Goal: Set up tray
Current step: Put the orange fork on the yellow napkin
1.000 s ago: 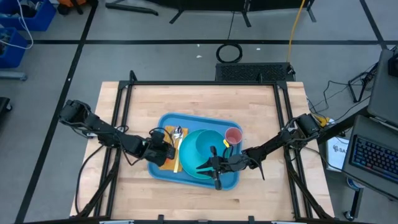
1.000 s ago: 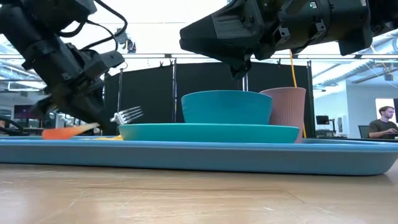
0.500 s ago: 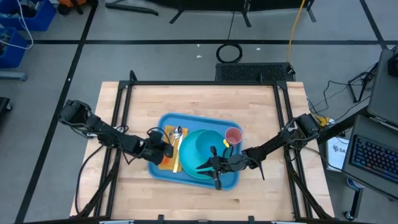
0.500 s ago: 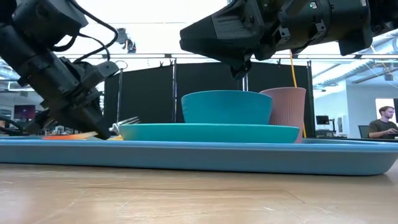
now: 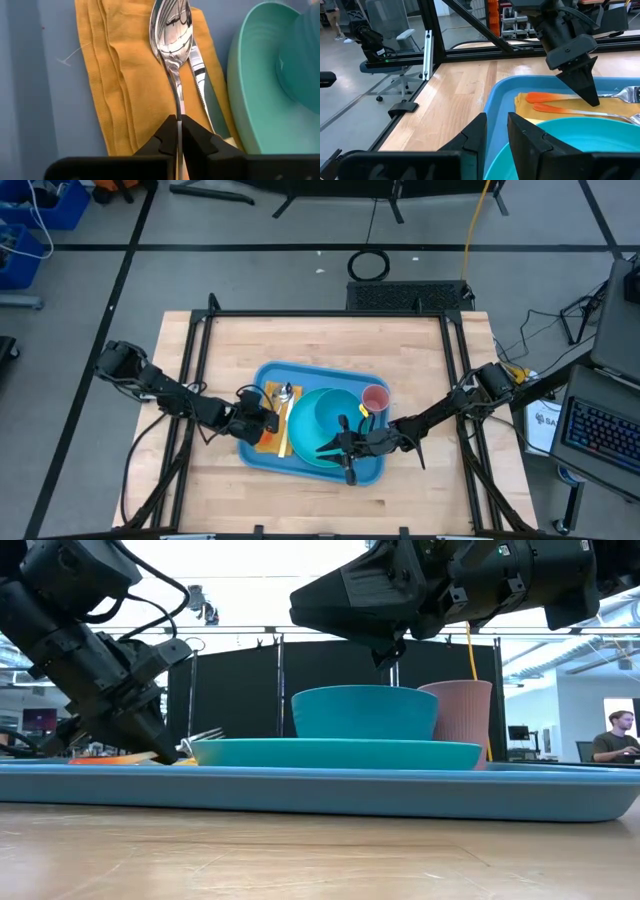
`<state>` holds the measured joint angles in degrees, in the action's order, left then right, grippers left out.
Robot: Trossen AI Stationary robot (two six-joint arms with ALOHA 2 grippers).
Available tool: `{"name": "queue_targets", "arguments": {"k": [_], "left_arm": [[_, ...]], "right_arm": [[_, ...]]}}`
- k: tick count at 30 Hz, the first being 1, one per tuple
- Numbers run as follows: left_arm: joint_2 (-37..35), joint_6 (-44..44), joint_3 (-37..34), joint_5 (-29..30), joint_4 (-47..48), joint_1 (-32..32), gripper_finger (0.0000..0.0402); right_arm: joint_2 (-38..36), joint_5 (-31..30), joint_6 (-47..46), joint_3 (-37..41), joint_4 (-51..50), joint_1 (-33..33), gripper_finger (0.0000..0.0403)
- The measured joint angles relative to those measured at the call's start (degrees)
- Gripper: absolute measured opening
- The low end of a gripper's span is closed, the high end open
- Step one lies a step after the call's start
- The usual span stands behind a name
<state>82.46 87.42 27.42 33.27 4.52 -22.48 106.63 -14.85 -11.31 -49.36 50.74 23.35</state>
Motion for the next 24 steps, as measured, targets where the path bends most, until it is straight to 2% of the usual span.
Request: {"name": "queue_targets", "arguments": {"k": [5, 10, 19, 24], "left_arm": [[0.0, 0.1, 0.0, 0.3, -0.1, 0.0, 0.0054], [0.0, 0.1, 0.0, 0.5, -0.3, 0.0, 0.0071], [-0.6, -0.6, 0.1, 2.2, -0.5, -0.2, 0.006], [-1.6, -8.7, 0.1, 4.5, -5.7, -1.3, 0.0047]], "right_arm": [[0.0, 0.0, 0.0, 0.0, 0.0, 0.0, 0.007], [0.0, 0.0, 0.0, 0.0, 0.0, 0.1, 0.007], [0.0, 0.0, 0.0, 0.0, 0.0, 0.4, 0.007], [0.0, -0.1, 0.0, 0.0, -0.1, 0.4, 0.007]]}}
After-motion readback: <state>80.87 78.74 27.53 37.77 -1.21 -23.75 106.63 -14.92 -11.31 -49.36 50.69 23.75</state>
